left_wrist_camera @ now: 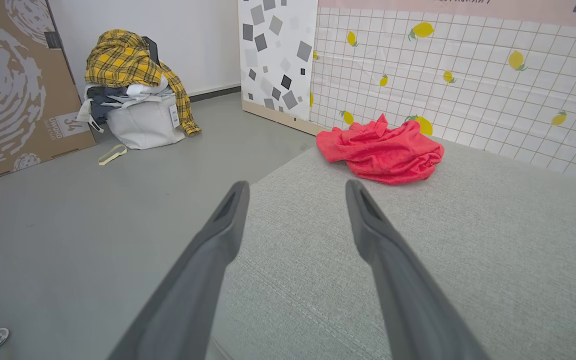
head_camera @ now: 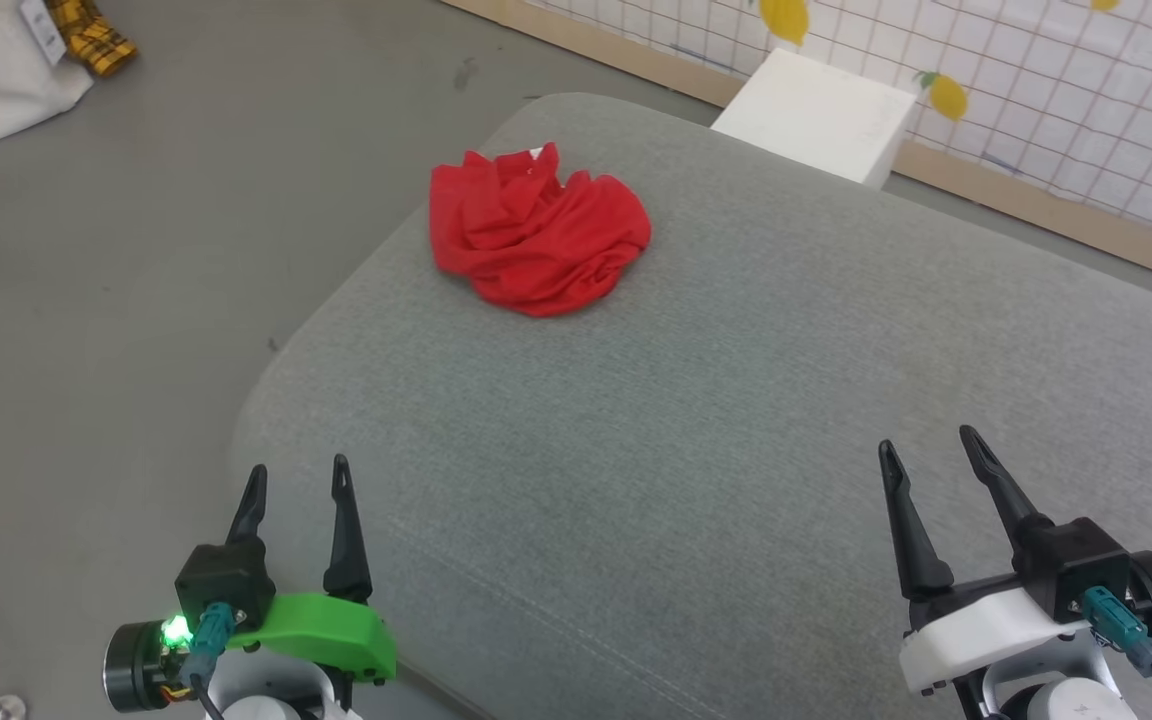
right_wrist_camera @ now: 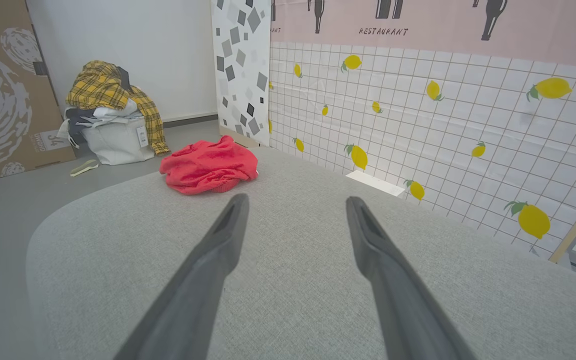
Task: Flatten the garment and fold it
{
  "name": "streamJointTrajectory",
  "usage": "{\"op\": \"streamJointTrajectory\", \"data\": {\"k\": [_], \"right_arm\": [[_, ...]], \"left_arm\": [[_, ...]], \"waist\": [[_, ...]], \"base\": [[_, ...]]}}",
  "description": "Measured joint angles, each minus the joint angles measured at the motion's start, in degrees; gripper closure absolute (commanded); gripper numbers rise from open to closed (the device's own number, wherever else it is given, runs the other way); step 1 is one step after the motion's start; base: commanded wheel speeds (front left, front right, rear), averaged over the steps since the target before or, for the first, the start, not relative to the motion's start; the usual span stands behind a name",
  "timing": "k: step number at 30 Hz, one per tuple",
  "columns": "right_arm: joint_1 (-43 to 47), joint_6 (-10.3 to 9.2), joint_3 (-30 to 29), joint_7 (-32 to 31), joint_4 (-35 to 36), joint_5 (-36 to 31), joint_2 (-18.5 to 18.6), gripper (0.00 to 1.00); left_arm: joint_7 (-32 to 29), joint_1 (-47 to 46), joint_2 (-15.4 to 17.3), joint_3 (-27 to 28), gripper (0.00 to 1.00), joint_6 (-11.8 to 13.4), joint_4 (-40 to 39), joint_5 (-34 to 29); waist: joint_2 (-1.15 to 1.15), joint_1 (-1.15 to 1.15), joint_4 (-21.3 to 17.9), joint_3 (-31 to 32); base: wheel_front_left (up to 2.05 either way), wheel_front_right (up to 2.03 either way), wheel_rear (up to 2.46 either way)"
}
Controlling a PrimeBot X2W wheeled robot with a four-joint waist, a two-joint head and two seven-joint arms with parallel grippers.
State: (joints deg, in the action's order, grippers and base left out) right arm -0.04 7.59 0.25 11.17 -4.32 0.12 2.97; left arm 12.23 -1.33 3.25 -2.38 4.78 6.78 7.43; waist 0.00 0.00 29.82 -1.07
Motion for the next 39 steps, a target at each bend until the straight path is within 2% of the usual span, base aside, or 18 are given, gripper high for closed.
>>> {"op": "streamJointTrajectory", "data": {"k": [19, 23, 27, 30, 35, 39], "right_arm": [[-1.1, 0.00, 0.1, 2.2, -0.8, 0.3, -0.1, 0.00], [-1.7, 0.00, 0.7, 2.4, -0.6, 0.2, -0.1, 0.00], [-4.6, 0.00, 1.7, 1.9, 0.8, -0.5, -0.2, 0.00], [-6.3, 0.00, 1.9, 1.4, 1.8, -1.4, -0.2, 0.00], [-8.8, 0.00, 2.4, 0.9, 3.0, -3.0, -0.2, 0.00], [-11.6, 0.00, 2.6, 1.0, 3.3, -3.3, -0.2, 0.00]], "left_arm": [[2.2, -0.2, 0.0, 0.0, 0.00, 0.7, 1.3, 1.9], [2.3, -1.4, 0.0, 0.9, 0.00, 0.0, 1.1, 5.4], [2.4, -7.0, 0.5, 2.3, 0.00, -1.8, 0.8, 7.9], [-0.2, -13.7, 1.9, 3.7, 0.00, -2.8, 1.3, 10.0], [-5.4, -26.1, 5.6, 7.7, 0.00, -4.0, 3.3, 14.9], [-12.2, -35.7, 9.7, 10.3, 0.00, -4.3, 6.3, 18.0]], "waist": [[0.00, 0.00, 4.6, -0.4], [0.00, 0.00, 4.8, -1.3], [0.00, 0.00, 3.9, -2.9], [0.00, 0.00, 2.9, -4.7], [0.00, 0.00, 0.2, -8.6], [0.00, 0.01, -3.1, -12.6]], "base": [[0.00, 0.00, 0.00], [0.00, 0.00, 0.00], [0.00, 0.00, 0.00], [0.00, 0.00, 0.00], [0.00, 0.00, 0.00], [0.00, 0.00, 0.00]]}}
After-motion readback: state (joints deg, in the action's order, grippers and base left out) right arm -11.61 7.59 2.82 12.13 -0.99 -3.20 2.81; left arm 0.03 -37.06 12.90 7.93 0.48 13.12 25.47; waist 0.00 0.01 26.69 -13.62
